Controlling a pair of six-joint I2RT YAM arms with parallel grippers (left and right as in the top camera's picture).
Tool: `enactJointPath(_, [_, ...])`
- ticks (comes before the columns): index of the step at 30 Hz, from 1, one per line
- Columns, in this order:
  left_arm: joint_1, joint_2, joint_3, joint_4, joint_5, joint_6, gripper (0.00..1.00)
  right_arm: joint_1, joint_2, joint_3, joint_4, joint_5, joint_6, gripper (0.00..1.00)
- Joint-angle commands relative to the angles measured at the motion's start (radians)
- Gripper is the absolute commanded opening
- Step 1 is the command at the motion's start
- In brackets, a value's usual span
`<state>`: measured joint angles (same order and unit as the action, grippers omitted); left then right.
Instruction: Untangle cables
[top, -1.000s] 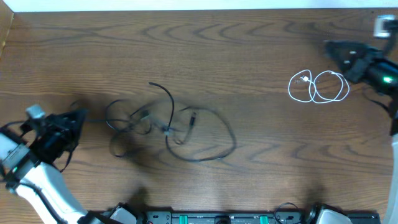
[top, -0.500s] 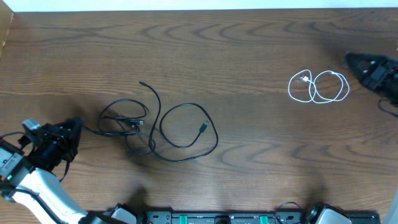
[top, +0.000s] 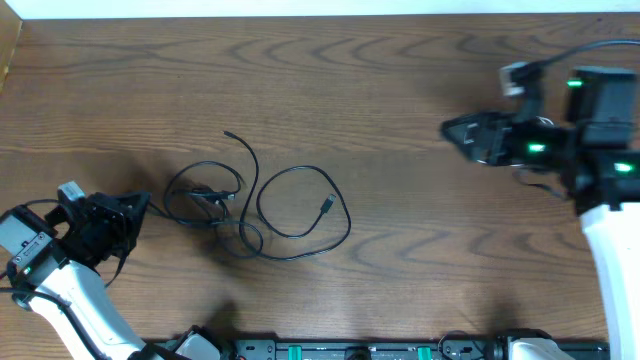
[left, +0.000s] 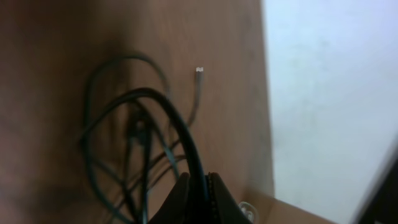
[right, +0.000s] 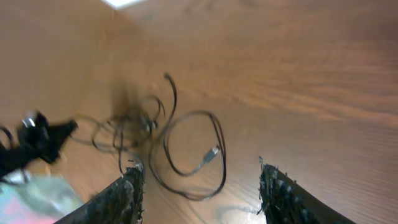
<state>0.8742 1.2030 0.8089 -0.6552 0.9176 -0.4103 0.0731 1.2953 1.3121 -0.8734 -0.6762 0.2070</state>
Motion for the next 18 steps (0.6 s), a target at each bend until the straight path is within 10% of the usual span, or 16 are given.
enactJointPath(1, [-0.003,-0.006,0.002,-0.057,-0.134,0.021,0.07,0.145,0.049,-0.002,0.0,0.147,-0.036,0.58])
enactJointPath(10, [-0.003,-0.006,0.001,-0.184,-0.33,0.063,0.07,0.47,0.243,-0.002,0.073,0.195,-0.036,0.58])
enactJointPath(18, [-0.035,-0.006,0.001,-0.186,-0.077,0.099,0.07,0.615,0.396,-0.002,0.23,0.153,-0.037,0.79])
